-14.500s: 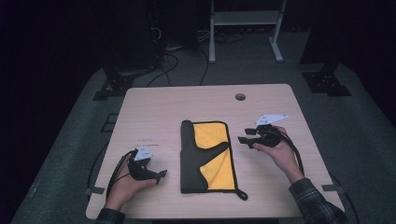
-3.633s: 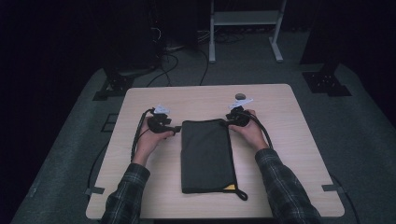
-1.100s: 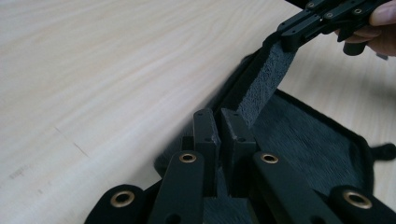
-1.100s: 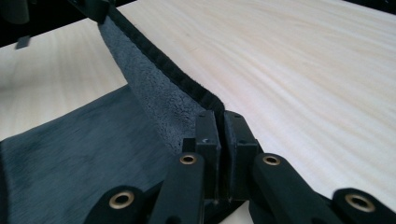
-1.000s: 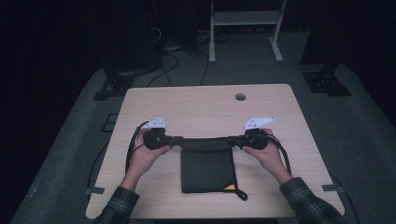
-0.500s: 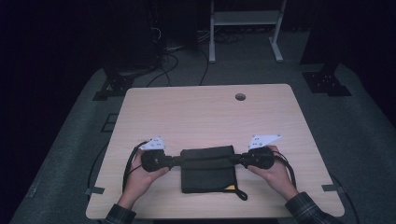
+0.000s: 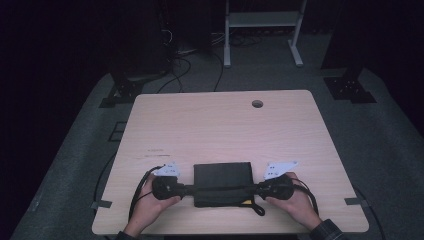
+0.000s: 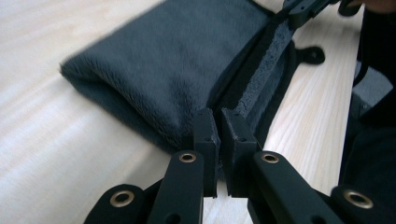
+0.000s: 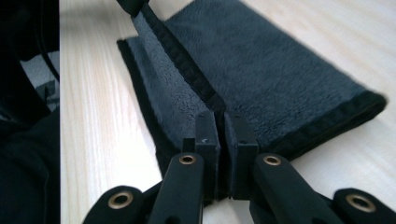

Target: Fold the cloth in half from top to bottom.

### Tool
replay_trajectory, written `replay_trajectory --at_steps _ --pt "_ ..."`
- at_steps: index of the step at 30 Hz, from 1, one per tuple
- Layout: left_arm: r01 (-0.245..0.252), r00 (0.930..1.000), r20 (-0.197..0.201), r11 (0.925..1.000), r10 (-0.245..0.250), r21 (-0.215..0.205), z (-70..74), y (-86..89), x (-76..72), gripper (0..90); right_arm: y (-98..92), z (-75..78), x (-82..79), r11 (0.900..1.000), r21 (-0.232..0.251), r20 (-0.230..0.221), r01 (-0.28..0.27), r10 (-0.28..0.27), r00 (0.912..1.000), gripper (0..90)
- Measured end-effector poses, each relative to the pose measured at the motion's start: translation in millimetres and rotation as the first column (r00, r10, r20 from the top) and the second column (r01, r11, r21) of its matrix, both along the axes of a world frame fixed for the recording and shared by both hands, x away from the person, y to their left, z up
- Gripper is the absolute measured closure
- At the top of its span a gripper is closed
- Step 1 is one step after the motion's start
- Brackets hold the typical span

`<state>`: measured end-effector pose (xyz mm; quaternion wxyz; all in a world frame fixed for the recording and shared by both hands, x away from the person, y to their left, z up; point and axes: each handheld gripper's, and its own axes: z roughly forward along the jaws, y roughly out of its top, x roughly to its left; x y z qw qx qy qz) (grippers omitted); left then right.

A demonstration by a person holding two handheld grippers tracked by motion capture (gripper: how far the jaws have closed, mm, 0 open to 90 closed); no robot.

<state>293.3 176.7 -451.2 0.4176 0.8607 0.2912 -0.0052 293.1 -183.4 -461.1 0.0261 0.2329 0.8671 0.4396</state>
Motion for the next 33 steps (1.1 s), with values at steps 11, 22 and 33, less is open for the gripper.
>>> replay_trajectory --at_steps 11,22,33 --pt "0.012 0.9974 0.072 0.9964 -0.005 -0.084 22.7 2.6 -5.1 70.5 -6.2 17.9 -3.0 0.995 0.091 0.046 -0.036 0.032 0.9984 69.7" --pt "-0.002 0.9989 0.046 0.9978 0.005 -0.066 7.5 -9.2 -1.3 71.3 4.9 6.5 3.9 0.999 0.030 0.021 -0.042 0.042 0.9989 82.2" --pt "0.054 0.9981 0.025 0.9971 -0.056 0.053 -12.4 -21.2 -21.9 67.7 13.8 -9.1 -16.0 0.990 -0.077 0.023 -0.116 0.118 0.9927 84.0"
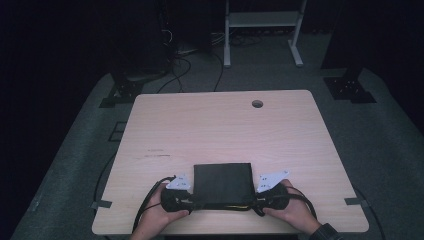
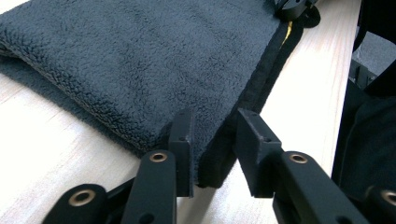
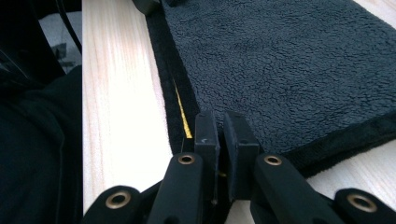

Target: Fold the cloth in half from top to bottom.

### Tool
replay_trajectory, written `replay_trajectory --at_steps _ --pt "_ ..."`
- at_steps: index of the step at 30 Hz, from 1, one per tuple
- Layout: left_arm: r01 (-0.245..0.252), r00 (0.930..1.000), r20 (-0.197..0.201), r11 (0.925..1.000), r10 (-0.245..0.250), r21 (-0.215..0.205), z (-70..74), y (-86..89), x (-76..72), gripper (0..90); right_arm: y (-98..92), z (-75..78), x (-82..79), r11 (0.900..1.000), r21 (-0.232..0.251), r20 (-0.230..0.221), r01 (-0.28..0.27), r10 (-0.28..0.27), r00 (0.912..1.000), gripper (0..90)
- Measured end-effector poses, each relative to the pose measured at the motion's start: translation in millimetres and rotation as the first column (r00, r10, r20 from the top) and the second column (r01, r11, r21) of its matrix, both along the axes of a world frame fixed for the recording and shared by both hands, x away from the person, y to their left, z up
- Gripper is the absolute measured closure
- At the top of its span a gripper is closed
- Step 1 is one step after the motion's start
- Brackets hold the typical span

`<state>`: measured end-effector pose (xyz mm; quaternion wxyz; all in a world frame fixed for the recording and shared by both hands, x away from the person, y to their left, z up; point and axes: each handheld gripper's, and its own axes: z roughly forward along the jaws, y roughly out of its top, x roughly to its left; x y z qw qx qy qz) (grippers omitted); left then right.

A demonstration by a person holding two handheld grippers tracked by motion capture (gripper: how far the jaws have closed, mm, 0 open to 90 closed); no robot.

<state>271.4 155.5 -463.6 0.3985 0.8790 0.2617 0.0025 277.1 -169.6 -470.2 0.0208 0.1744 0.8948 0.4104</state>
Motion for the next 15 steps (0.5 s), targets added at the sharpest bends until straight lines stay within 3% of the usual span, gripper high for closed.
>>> replay_trajectory --at_steps 2,4,9,12,15 --pt "0.000 1.0000 -0.002 1.0000 0.000 -0.007 2.1 0.2 0.3 64.9 -0.1 0.3 0.8 1.000 0.004 -0.005 0.003 -0.003 1.0000 81.2" --pt "-0.004 0.9999 0.014 0.9999 0.004 -0.016 5.6 2.0 0.2 59.2 -2.3 2.0 2.2 1.000 0.020 -0.001 0.022 -0.022 0.9998 71.3" --pt "-0.054 0.9963 0.065 0.9977 0.057 -0.041 13.9 13.8 3.0 43.0 -14.3 8.0 10.5 0.992 0.065 0.038 0.112 -0.114 0.9927 51.9" --pt "-0.101 0.9906 0.088 0.9938 0.105 -0.046 16.4 25.4 6.5 36.2 -22.7 10.2 14.6 0.984 0.075 0.050 0.164 -0.168 0.9846 46.5" --pt "-0.162 0.9783 0.124 0.9858 0.166 -0.044 17.6 38.4 9.6 29.7 -35.2 11.6 18.4 0.974 0.085 0.045 0.212 -0.217 0.9752 45.0"
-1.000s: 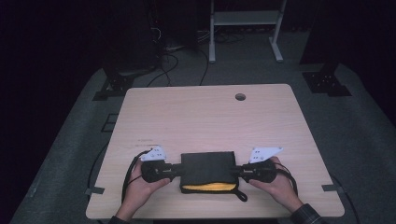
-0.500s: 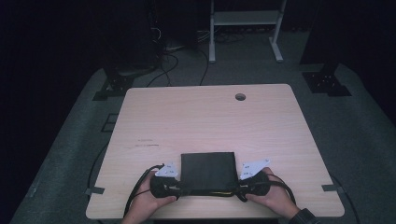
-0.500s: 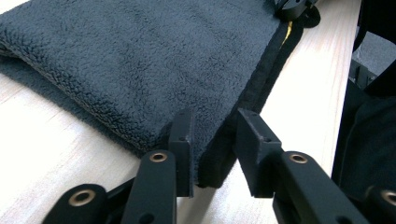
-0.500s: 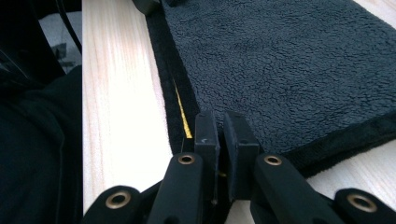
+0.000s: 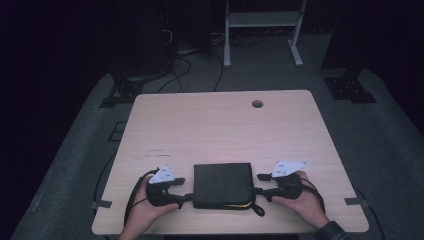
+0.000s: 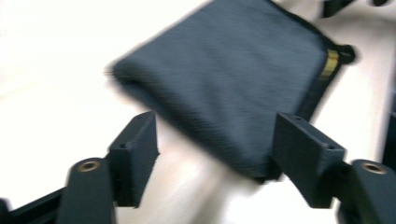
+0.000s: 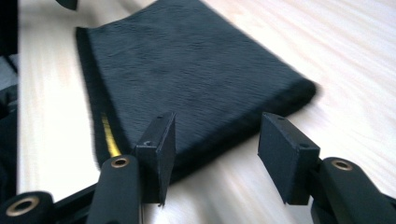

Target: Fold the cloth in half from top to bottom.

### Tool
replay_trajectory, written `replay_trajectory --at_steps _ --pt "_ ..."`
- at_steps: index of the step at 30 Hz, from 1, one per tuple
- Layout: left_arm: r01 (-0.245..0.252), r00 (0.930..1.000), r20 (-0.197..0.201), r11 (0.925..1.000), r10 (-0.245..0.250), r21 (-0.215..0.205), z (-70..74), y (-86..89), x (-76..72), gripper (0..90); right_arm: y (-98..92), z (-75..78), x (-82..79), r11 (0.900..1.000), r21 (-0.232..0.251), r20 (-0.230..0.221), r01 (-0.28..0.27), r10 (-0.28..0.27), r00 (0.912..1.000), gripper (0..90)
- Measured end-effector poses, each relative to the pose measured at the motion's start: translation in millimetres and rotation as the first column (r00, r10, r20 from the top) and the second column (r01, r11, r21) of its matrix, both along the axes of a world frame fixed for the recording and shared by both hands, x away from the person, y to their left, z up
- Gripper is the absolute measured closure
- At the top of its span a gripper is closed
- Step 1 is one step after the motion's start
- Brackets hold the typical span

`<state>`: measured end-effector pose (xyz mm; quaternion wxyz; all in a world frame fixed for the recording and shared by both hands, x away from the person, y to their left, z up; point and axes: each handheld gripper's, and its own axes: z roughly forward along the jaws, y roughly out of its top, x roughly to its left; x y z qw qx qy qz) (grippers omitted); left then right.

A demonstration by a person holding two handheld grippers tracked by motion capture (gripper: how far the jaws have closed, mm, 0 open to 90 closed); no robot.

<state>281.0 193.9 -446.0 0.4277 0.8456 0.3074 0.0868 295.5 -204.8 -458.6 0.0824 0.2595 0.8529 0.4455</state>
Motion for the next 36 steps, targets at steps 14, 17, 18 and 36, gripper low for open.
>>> replay_trajectory --at_steps 14,17,18,36 --pt "-0.194 0.9810 0.040 0.9739 0.190 0.119 -15.7 58.9 8.3 17.5 -65.0 -5.0 7.4 0.980 -0.046 0.011 0.192 -0.192 0.9813 33.9" --pt "-0.214 0.9768 0.041 0.9670 0.210 0.138 -19.0 65.8 9.4 16.5 -76.1 -8.2 8.2 0.969 -0.068 0.011 0.237 -0.237 0.9715 31.4" --pt "-0.224 0.9745 0.044 0.9642 0.220 0.142 -20.5 67.6 9.7 16.5 -79.4 -9.4 8.5 0.965 -0.080 0.011 0.249 -0.249 0.9685 30.4" --pt "-0.237 0.9715 0.044 0.9585 0.233 0.158 -37.6 75.0 13.0 0.0 -108.9 -28.3 4.3 0.925 -0.133 0.014 0.355 -0.357 0.9342 14.9"
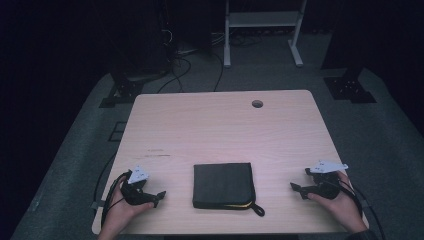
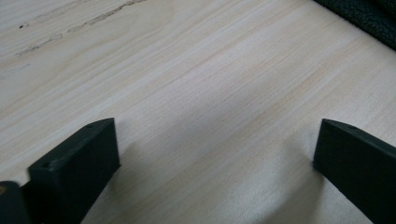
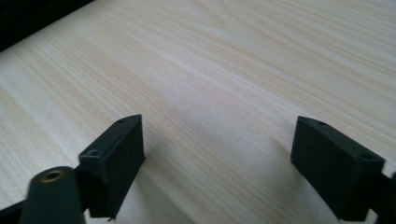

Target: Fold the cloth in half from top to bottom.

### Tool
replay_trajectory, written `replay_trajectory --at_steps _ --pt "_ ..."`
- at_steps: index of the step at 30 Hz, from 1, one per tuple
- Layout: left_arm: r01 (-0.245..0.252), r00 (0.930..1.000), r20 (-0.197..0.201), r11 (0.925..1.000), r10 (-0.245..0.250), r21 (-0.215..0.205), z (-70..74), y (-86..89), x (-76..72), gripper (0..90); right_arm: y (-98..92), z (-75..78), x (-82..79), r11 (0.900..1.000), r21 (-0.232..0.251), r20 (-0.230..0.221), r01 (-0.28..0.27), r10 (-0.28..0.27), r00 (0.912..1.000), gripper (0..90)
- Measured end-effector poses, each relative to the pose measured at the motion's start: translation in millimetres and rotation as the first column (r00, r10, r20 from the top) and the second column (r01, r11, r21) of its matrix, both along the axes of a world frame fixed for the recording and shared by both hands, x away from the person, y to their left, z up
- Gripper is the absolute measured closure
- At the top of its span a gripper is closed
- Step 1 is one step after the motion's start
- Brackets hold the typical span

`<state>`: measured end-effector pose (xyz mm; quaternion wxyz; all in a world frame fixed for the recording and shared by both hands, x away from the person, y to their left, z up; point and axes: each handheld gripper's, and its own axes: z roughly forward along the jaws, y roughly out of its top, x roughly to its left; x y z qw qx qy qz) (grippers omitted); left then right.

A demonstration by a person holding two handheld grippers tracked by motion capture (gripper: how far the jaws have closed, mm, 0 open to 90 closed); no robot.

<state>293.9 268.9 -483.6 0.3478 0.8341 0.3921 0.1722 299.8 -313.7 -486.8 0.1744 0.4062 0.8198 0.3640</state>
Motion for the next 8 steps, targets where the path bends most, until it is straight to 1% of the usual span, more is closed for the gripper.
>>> replay_trajectory --at_steps 4,8 --pt "0.001 1.0000 0.000 1.0000 -0.001 0.001 0.0 0.1 0.0 0.0 0.0 0.0 0.3 1.000 -0.002 -0.002 0.003 -0.003 1.0000 13.7" --pt "-0.015 0.9999 0.002 0.9999 0.015 0.002 0.0 0.1 -1.6 0.0 0.1 -0.1 0.6 1.000 -0.004 -0.007 0.013 -0.013 0.9999 12.2"
